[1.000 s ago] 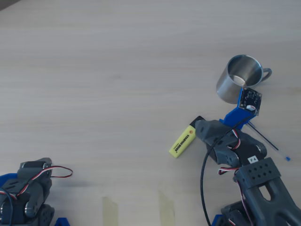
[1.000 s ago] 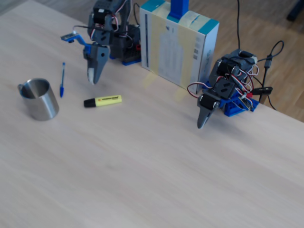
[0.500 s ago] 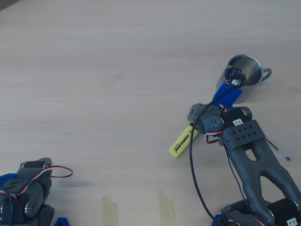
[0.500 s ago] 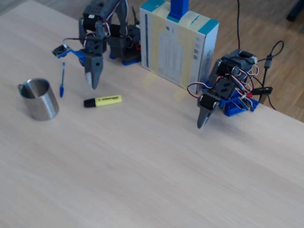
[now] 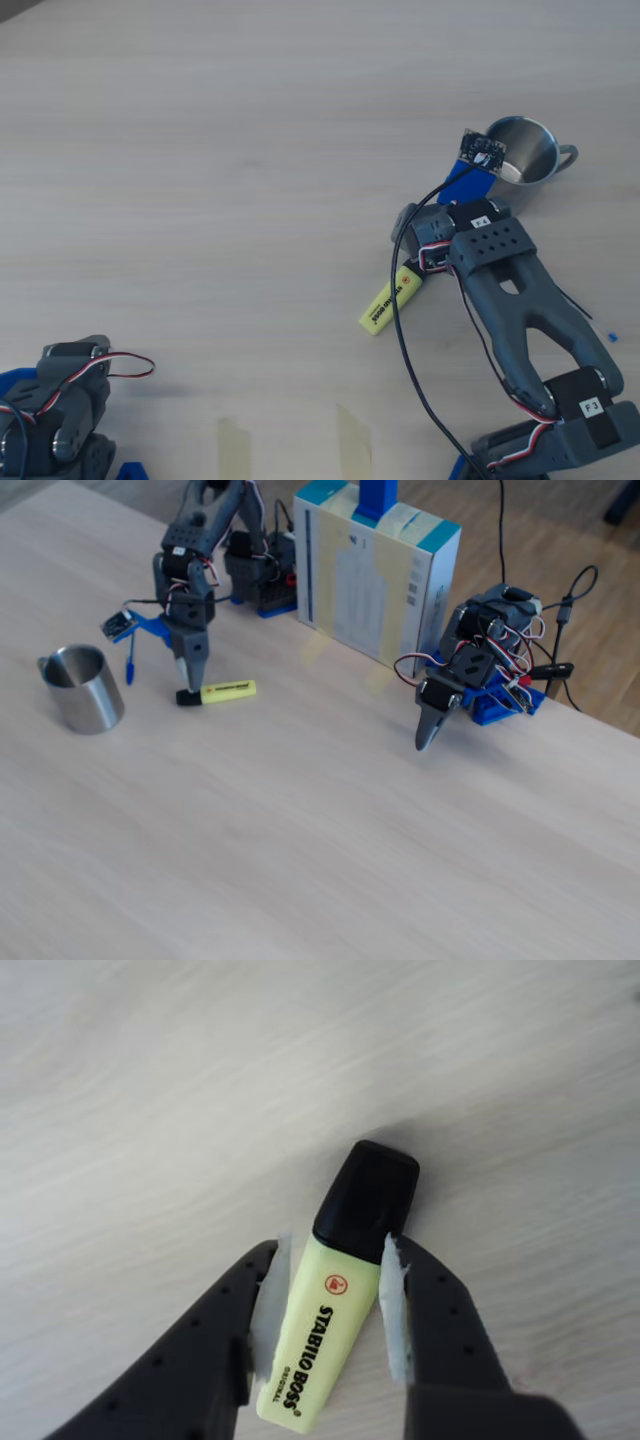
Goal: Grab the yellow pen and put it in the silver cup.
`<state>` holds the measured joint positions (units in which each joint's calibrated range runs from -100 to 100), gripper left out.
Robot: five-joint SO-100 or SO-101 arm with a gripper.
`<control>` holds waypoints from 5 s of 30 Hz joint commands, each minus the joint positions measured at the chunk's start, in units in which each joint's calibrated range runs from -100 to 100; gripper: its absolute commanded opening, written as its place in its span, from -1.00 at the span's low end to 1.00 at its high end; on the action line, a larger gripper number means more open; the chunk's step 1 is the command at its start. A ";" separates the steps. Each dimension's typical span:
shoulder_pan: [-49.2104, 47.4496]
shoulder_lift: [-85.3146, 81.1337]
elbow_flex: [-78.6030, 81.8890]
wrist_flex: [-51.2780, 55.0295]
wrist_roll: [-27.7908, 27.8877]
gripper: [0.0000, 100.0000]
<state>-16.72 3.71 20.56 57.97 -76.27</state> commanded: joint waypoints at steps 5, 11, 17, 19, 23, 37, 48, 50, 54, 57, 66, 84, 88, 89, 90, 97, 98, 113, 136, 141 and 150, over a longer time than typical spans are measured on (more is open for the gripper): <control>2.59 0.20 -2.01 -0.44 -0.23 -0.69; 3.72 0.78 -0.65 -0.95 -0.28 -0.70; 2.67 1.03 1.98 -4.38 -1.01 -0.69; 1.80 0.86 2.16 -3.87 -2.05 -0.69; 1.02 0.36 2.25 -3.61 -2.47 -0.67; -2.04 -1.71 2.34 -5.33 -2.31 -0.33; -2.30 -1.88 13.14 -17.34 -2.21 -0.32; -2.39 -1.80 15.13 -18.88 -2.16 -0.32; -2.30 -1.22 16.22 -19.06 -2.16 -0.32; -1.86 0.11 16.22 -19.06 -2.16 -0.32; -2.30 2.61 16.58 -18.88 -2.16 -0.32; -2.56 1.61 20.94 -19.91 -2.52 -0.32; -2.91 1.03 23.30 -23.43 -2.52 -0.32; -3.26 0.45 24.11 -24.20 -2.52 -0.32; -3.52 -0.14 25.11 -24.98 -2.52 -0.32; -4.57 -2.55 29.55 -28.41 -2.52 -0.32; -4.74 -2.55 29.55 -28.41 -2.52 -0.32; -8.15 -2.80 30.82 -28.41 -7.10 -0.32; -4.74 -7.20 35.45 -28.32 -6.99 -0.32; -4.57 -7.12 35.45 -28.32 -7.10 -0.32; -3.00 -6.87 36.54 -27.55 -7.04 -0.32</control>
<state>-20.90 -3.88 52.66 29.21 -82.93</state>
